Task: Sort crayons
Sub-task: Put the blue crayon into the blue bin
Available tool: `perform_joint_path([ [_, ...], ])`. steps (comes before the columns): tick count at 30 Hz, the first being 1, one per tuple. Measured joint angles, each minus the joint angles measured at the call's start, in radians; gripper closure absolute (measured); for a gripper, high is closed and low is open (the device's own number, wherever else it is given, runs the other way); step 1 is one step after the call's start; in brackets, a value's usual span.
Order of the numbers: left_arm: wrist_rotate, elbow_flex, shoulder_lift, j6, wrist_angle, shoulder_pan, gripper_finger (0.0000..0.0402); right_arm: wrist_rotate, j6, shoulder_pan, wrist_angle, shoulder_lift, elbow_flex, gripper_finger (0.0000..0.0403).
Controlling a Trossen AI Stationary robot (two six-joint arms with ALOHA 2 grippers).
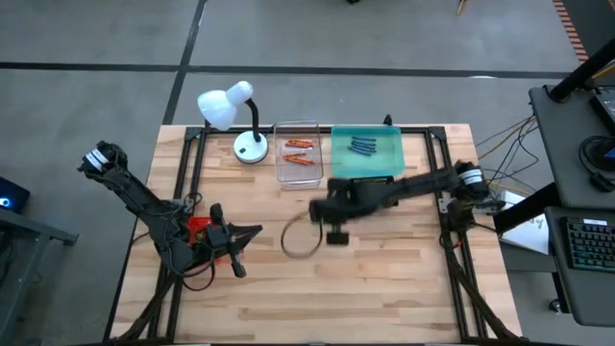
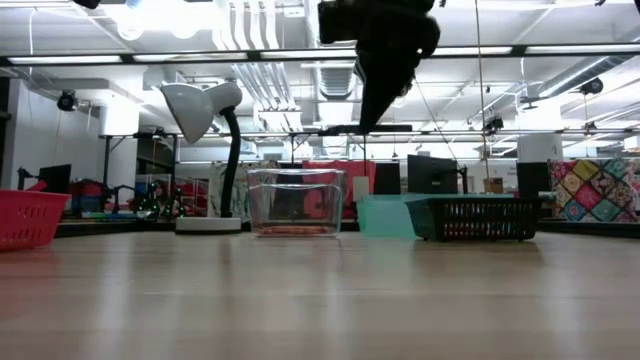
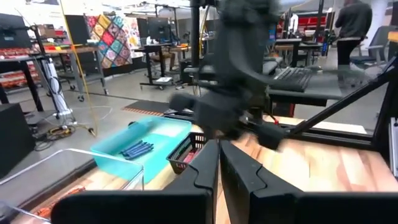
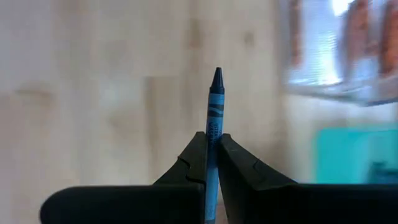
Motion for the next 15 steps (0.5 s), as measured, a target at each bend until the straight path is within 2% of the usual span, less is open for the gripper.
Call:
perform_joint_path([
  [4, 0.000, 0.005, 0.000, -0.015, 0.000, -0.002, 0.0402, 0.000, -0.187, -0.139, 0.002, -0.058, -0.018, 0.0390],
  [9, -0.001, 0.009, 0.000, -0.021, 0.001, -0.001, 0.0402, -0.009, -0.338, -0.317, 0.005, -0.102, -0.021, 0.0392],
  [15, -0.002, 0.009, 0.000, -0.035, 0.003, -0.001, 0.0402, -0.179, -0.459, -0.524, 0.030, -0.117, -0.051, 0.0395],
])
